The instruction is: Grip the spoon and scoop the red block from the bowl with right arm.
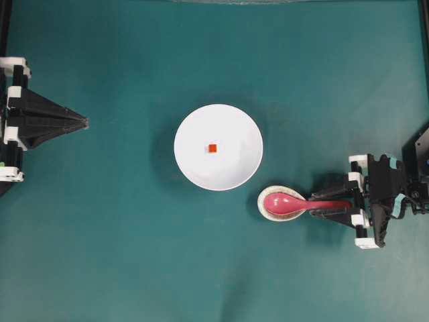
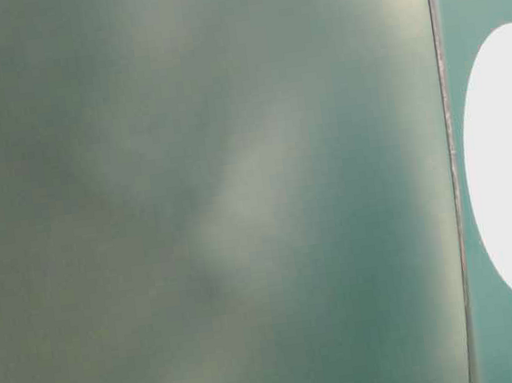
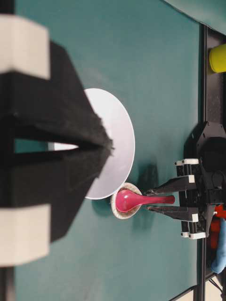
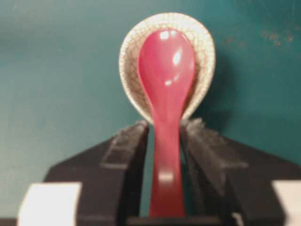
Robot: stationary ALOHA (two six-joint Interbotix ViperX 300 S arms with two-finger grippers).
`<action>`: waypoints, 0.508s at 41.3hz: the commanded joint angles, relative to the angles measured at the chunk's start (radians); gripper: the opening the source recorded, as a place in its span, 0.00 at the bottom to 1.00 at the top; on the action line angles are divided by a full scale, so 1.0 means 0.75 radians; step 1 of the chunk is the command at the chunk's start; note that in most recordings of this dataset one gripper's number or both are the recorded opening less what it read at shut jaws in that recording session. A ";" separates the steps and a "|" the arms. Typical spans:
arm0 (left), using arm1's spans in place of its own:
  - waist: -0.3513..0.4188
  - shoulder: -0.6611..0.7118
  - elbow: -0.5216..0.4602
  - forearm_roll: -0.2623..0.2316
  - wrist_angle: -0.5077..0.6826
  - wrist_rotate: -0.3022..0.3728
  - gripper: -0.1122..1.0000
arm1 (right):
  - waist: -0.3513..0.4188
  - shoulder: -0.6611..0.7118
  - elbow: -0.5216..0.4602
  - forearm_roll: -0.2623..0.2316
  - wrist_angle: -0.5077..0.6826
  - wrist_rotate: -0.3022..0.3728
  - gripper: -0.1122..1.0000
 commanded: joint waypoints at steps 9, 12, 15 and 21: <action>0.004 0.010 -0.008 0.004 -0.006 0.004 0.10 | 0.004 -0.008 -0.010 0.002 -0.004 -0.002 0.38; 0.004 0.010 -0.006 0.004 -0.006 0.004 0.10 | 0.004 -0.008 -0.010 0.002 -0.004 -0.002 0.37; 0.004 0.010 -0.006 0.004 -0.004 0.004 0.10 | 0.004 -0.008 -0.010 0.002 -0.004 0.000 0.37; 0.004 0.010 -0.006 0.004 -0.006 0.002 0.10 | 0.004 -0.016 -0.010 0.002 0.000 -0.002 0.37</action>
